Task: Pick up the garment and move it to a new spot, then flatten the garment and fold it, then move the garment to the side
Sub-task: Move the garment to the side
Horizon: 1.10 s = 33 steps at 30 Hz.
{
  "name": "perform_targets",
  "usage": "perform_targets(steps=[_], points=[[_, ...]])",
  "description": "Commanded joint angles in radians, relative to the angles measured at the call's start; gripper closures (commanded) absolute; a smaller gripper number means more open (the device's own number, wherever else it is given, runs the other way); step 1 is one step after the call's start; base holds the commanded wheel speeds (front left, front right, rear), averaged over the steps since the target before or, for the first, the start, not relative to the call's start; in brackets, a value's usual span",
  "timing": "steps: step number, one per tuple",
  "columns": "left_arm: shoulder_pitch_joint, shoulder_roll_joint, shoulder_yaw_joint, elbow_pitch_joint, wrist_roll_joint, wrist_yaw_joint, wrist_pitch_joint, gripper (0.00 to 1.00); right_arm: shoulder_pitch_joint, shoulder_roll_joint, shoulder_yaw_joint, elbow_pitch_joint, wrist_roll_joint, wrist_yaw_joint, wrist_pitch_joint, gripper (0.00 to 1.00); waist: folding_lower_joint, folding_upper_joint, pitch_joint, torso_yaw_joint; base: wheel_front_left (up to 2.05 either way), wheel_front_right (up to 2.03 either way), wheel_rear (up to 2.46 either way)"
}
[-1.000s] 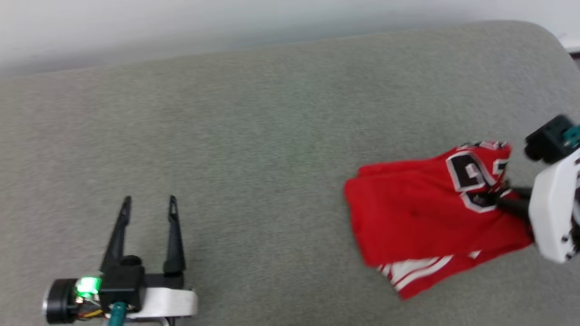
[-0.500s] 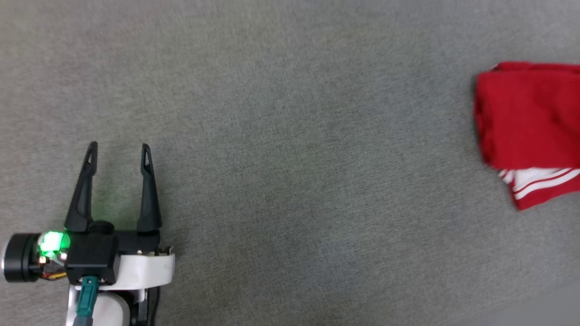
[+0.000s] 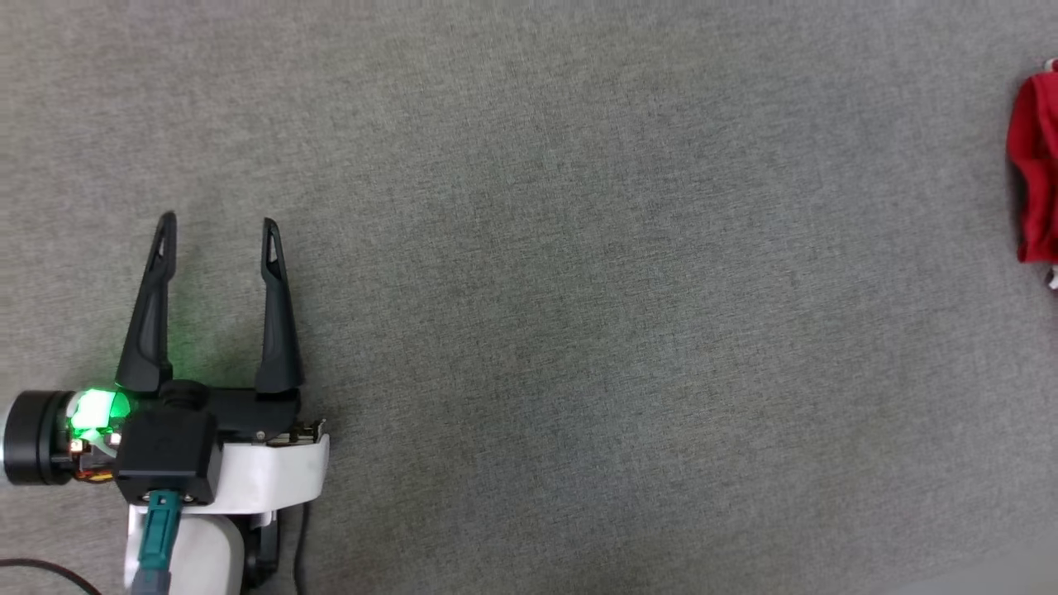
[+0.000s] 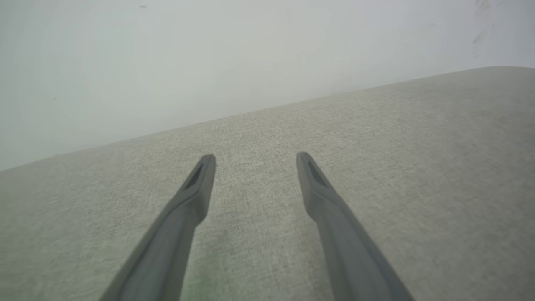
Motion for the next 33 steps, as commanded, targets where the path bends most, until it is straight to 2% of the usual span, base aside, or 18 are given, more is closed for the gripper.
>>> perform_targets(steps=[1, 6, 10, 15, 20, 23, 28, 33], points=[[0.003, -0.011, -0.01, 0.014, -0.006, 0.007, 0.0, 0.0, 0.009, -0.001, -0.022, 0.021, -0.046, -0.001, -0.023, 0.0, -0.0001, 0.0, -0.036, 0.015, 0.0, 0.0, 0.0], [0.03, -0.032, -0.023, 0.037, -0.018, 0.016, -0.001, 0.0, 0.021, 0.003, -0.054, 0.03, -0.125, -0.001, -0.073, 0.0, -0.0001, 0.0, -0.125, 0.044, 0.0, 0.0, 0.0], [0.069, -0.057, -0.032, 0.057, -0.028, 0.027, -0.001, 0.0, 0.013, -0.004, -0.116, -0.002, -0.245, -0.001, -0.251, 0.0, -0.0001, 0.0, -0.219, 0.077, 0.0, 0.0, 0.0], [0.127, -0.081, -0.029, 0.074, -0.039, 0.034, -0.001, 0.0, 0.018, 0.067, -0.188, -0.048, -0.379, -0.001, -0.475, 0.0, -0.0001, 0.0, -0.32, 0.116, 0.0, 0.0, 0.0], [0.175, -0.097, -0.029, 0.091, -0.038, 0.037, -0.001, 0.0, 0.035, 0.191, -0.249, -0.097, -0.472, -0.001, -0.672, 0.0, -0.0001, 0.0, -0.394, 0.149, 0.0, 0.0, 0.0], [0.199, -0.101, -0.027, 0.1, -0.038, 0.036, -0.001, 0.0, 0.062, 0.287, -0.279, -0.132, -0.505, -0.001, -0.773, 0.0, -0.0001, 0.0, -0.425, 0.167, 0.0, 0.0, 0.0], [0.23, -0.104, -0.026, 0.119, -0.037, 0.027, -0.001, 0.0, 0.148, 0.428, -0.273, -0.214, -0.543, -0.001, -0.827, 0.0, -0.0001, 0.0, -0.468, 0.194, 0.0, 0.0, 0.0], [0.248, -0.107, -0.023, 0.137, -0.042, 0.017, -0.001, 0.0, 0.261, 0.551, -0.28, -0.292, -0.529, -0.001, -0.837, 0.0, -0.0001, 0.0, -0.504, 0.222, 0.0, 0.0, 0.0]])
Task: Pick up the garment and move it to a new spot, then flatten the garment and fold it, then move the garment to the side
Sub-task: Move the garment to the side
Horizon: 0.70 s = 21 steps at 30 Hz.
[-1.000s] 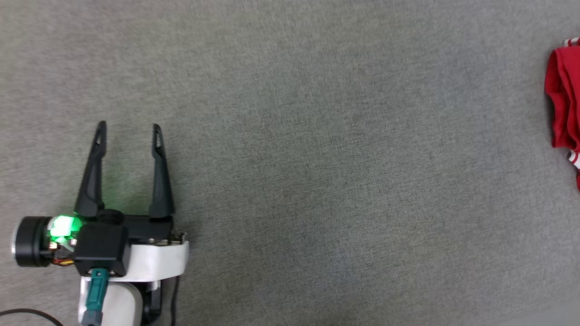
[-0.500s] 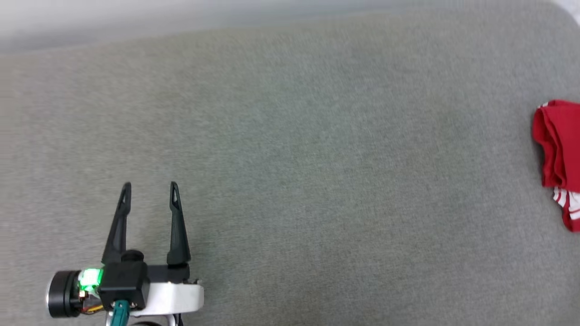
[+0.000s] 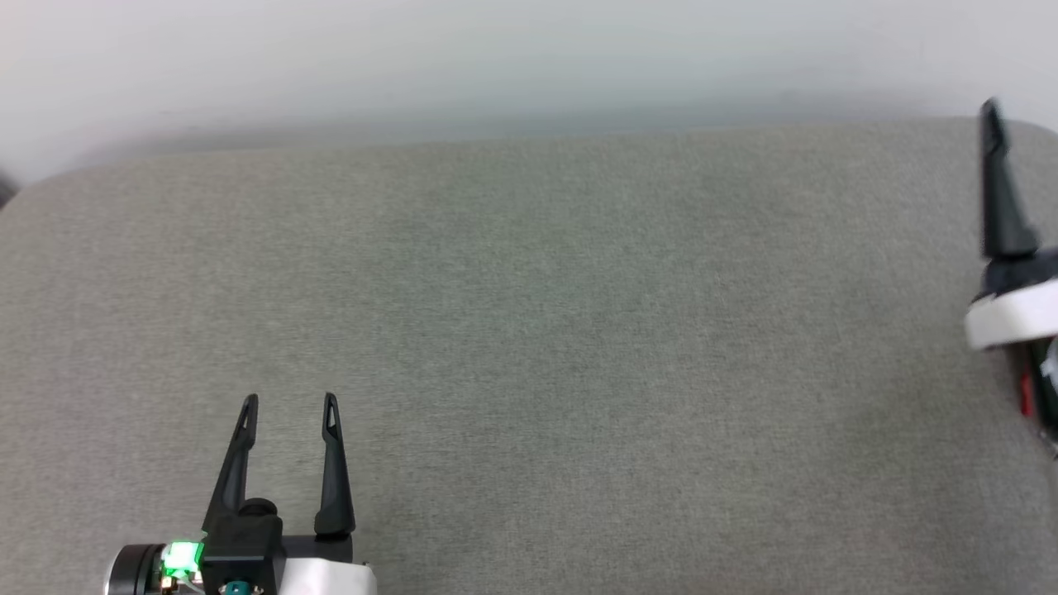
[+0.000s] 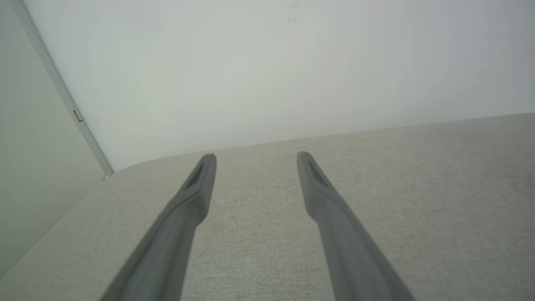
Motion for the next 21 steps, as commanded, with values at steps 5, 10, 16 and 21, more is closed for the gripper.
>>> perform_targets(steps=[5, 10, 16, 21], points=[[0.028, -0.007, -0.002, 0.026, -0.002, -0.014, -0.002, 0.0, 0.159, 0.115, -0.003, -0.072, 0.028, -0.001, -0.005, 0.0, 0.0001, 0.0, -0.052, 0.042, 0.0, 0.0, 0.0], [0.045, -0.008, -0.005, 0.049, 0.001, -0.029, -0.002, 0.0, 0.315, 0.203, -0.025, -0.104, 0.046, -0.001, -0.005, 0.0, 0.0001, 0.0, -0.093, 0.062, 0.0, 0.0, 0.0], [0.073, -0.01, -0.011, 0.07, 0.005, -0.041, -0.002, 0.0, 0.468, 0.274, -0.051, -0.146, 0.058, -0.001, -0.005, 0.0, 0.0001, 0.0, -0.139, 0.075, 0.0, 0.0, 0.0], [0.093, -0.016, -0.02, 0.079, 0.006, -0.049, -0.002, 0.0, 0.562, 0.303, -0.08, -0.192, 0.068, -0.001, -0.005, 0.0, 0.0001, 0.0, -0.157, 0.078, 0.0, 0.0, 0.0]])
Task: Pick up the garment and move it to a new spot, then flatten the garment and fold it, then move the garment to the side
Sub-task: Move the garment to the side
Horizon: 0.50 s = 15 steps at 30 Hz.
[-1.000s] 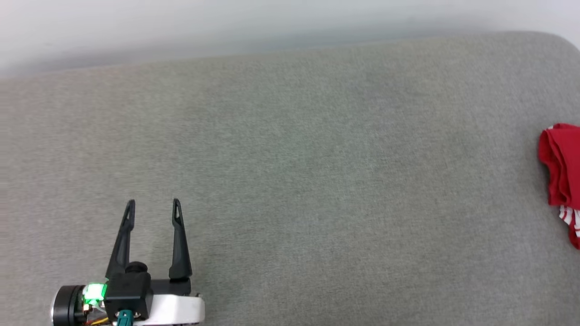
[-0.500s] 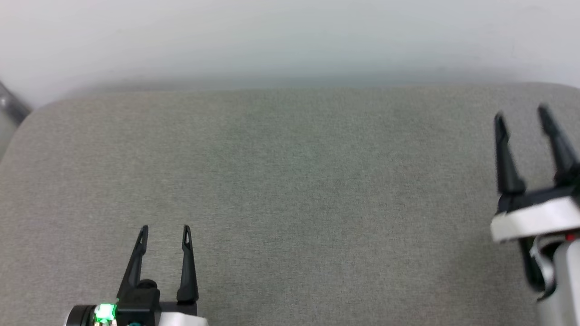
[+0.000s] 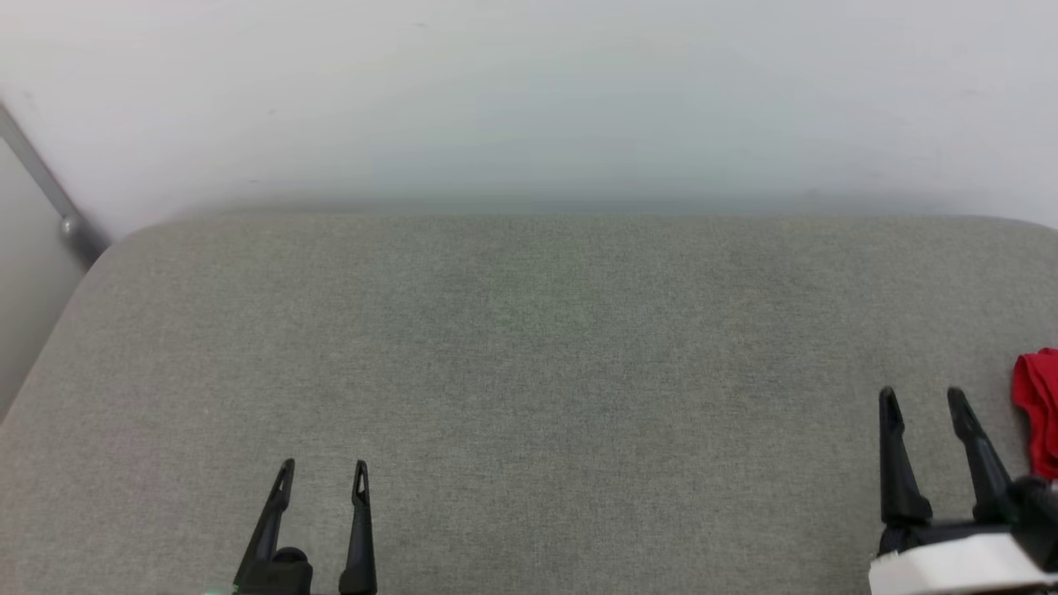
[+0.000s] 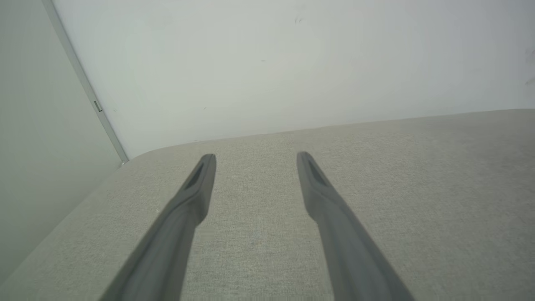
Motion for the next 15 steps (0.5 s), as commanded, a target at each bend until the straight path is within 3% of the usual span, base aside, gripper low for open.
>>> perform_targets(steps=[1, 15], points=[[0.015, -0.001, -0.001, 0.004, 0.004, -0.004, -0.002, 0.0, 0.037, 0.009, -0.003, -0.017, 0.008, -0.001, -0.001, 0.0, 0.0002, 0.0, -0.006, 0.0, 0.0, 0.0, 0.0], [0.054, -0.016, -0.011, 0.03, 0.004, -0.012, -0.002, 0.0, 0.207, 0.017, -0.009, -0.077, 0.067, -0.001, -0.001, 0.0, 0.0002, 0.0, -0.045, 0.002, 0.0, 0.0, 0.0]])
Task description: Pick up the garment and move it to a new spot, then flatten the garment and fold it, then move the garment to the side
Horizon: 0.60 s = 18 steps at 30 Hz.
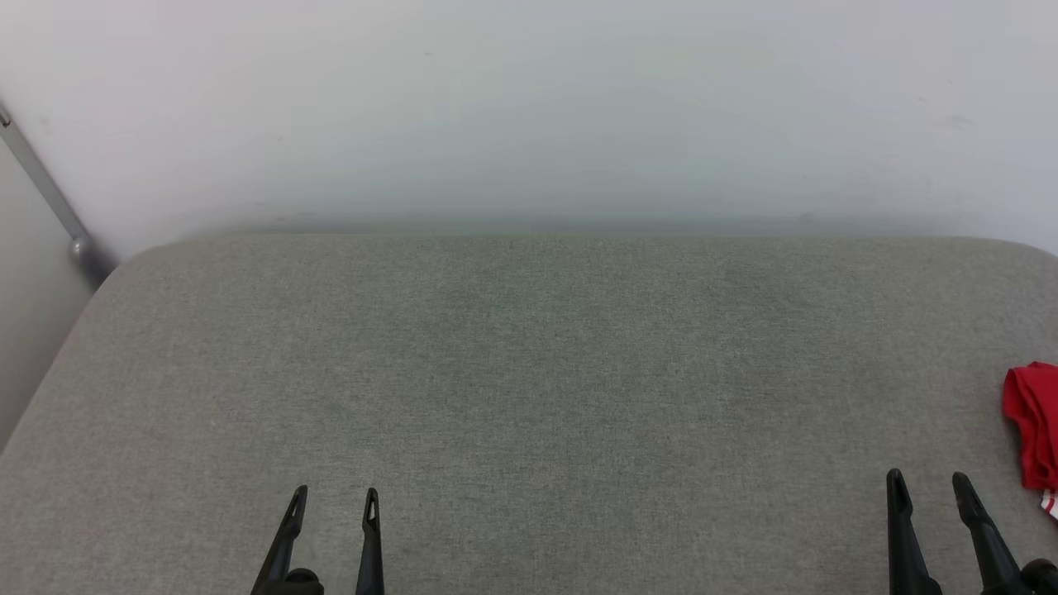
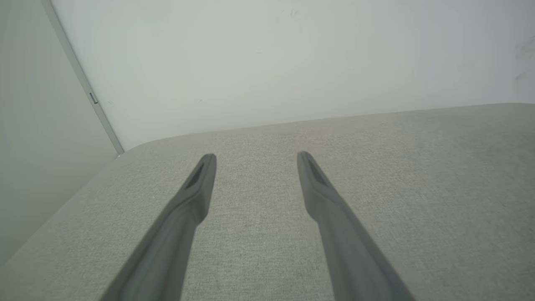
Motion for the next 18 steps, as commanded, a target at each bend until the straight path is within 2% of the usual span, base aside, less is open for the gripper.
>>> perform_targets(steps=[1, 13, 14, 18], points=[[0.017, -0.005, 0.003, 0.003, 0.001, -0.003, -0.002, 0.0, 0.017, 0.005, 0.002, -0.006, 0.0, -0.001, -0.001, 0.0, 0.0001, 0.0, -0.002, 0.002, 0.0, 0.0, 0.0], [0.025, -0.016, 0.027, -0.003, -0.032, -0.036, -0.002, 0.0, 0.039, 0.005, 0.011, -0.006, 0.004, -0.001, -0.001, 0.0, 0.0001, 0.0, -0.008, 0.009, 0.0, 0.0, 0.0], [0.013, -0.017, 0.026, 0.001, -0.032, -0.035, 0.0, 1.0, 0.026, 0.0, 0.011, -0.004, -0.001, 0.0, 0.0, 1.0, 0.0001, 0.0, -0.008, 0.009, 0.0, 0.0, 0.0], [0.015, -0.02, 0.025, 0.033, -0.045, -0.036, 0.002, 1.0, 0.024, 0.0, 0.015, 0.03, 0.01, 0.0, 0.003, 1.0, 0.0001, 0.0, -0.007, 0.009, 0.0, 0.0, 0.0]])
